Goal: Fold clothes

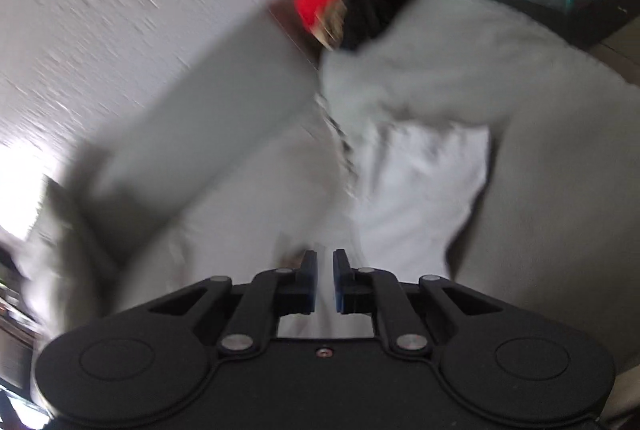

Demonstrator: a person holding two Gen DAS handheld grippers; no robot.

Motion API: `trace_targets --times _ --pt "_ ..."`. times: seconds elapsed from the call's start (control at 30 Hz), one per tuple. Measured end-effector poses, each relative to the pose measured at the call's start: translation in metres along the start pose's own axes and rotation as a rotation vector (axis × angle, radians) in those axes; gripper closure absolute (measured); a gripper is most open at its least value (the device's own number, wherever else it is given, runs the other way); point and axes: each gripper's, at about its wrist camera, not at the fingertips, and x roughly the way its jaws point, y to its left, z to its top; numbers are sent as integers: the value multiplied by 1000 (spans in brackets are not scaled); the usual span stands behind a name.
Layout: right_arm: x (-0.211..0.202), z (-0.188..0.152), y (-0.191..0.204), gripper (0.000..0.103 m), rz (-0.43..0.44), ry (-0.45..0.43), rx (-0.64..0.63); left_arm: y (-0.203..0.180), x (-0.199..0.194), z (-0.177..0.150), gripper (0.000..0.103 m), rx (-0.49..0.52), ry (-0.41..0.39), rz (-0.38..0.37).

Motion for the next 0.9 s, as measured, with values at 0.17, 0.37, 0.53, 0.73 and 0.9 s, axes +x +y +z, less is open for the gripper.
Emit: trace_targets --times 0.17,0.37,0.53,0.73,0.9 --pt "43 -15 31 92 0 129 -106 -12 40 17 96 17 42 48" --pt "74 -24 55 91 -88 236 -232 -11 85 14 95 -10 143 133" --pt "69 -20 32 102 -328 246 -218 7 61 -3 94 64 210 229" --pt "36 -8 13 96 -265 215 -97 29 24 -16 95 26 168 185" --pt "16 -40 36 96 -130 241 -168 0 7 -36 95 96 44 23"
